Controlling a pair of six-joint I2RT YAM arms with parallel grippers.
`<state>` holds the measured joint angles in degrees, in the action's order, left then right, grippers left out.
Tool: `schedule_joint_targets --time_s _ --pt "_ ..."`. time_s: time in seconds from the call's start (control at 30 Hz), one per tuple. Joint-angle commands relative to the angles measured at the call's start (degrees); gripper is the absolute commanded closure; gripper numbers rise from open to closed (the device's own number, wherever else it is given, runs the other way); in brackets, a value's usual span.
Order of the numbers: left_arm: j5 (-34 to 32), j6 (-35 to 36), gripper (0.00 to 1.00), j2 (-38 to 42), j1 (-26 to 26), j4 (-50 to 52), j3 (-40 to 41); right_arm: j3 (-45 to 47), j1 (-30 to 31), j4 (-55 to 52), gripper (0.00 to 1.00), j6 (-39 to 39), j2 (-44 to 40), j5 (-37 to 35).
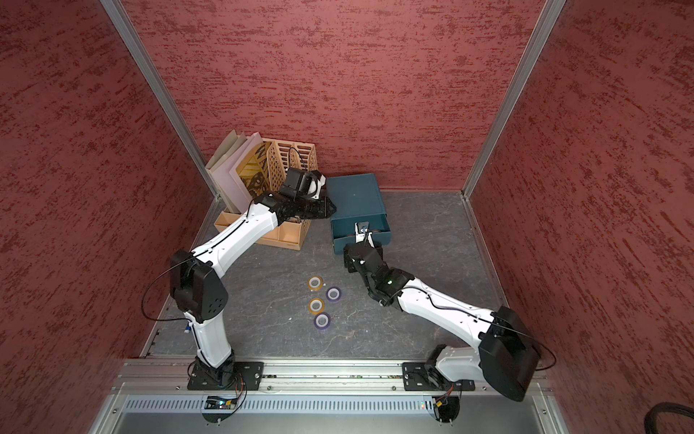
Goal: Place the transparent tape into the drawer according to color
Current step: Close the drawer in the storage box.
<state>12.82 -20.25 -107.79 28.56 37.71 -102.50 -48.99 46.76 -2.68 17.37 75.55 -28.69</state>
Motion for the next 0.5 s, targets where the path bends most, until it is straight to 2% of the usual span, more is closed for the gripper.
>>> schedule_joint_targets --time_s 0.0,0.47 --pt "0.59 1.04 0.65 -0.17 -0.23 1.62 -0.33 -1.84 -0.79 5.34 0.27 -2.09 1.80 -1.59" --pt "0.89 1.57 0.66 0.39 -0.29 1.84 -0.13 -3.30 -3.59 16.29 0.24 -6.15 7.60 -0.12"
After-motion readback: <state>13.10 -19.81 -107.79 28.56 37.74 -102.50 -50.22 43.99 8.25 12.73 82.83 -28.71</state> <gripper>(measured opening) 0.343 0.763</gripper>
